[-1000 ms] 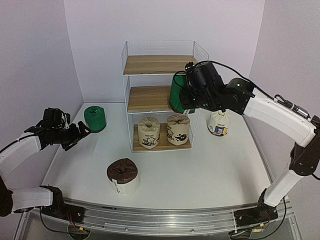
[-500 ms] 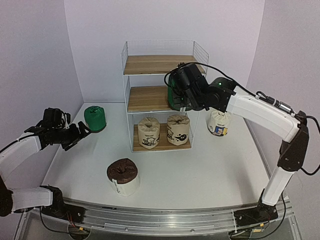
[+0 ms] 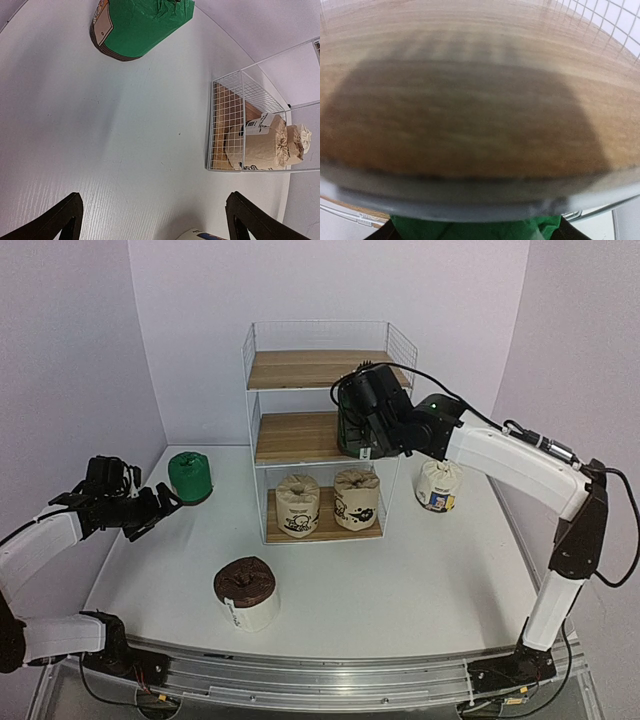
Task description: Place and organize the paper towels onto the shelf
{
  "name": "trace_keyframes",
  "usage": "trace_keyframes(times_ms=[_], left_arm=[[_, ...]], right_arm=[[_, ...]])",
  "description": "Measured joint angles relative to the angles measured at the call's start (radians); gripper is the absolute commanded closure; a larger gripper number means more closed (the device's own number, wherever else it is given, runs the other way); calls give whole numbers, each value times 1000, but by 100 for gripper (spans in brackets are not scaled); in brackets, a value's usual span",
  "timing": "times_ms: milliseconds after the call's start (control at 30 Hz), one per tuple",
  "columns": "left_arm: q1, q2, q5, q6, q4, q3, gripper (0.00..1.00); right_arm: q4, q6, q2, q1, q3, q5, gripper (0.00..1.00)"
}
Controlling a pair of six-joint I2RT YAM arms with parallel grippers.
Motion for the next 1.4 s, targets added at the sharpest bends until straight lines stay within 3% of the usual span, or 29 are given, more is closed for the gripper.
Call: trace_keyframes(times_ms=[300,467,700,1067,1400], left_arm=[[0,0,0,0,0,0,0],[0,0,1,0,0,0,0],[0,0,2,0,0,0,0],[0,0,2,0,0,0,0],[0,0,2,0,0,0,0]], right_arm=[[17,1,0,-1,-1,-13,16],[31,2,-33,-1,-52,-39,7],[34,15,-155,-1,-155,-97,5],[41,40,-322,-2,-319,-450,5],[45,25,-220,-25,-255,-581,5]])
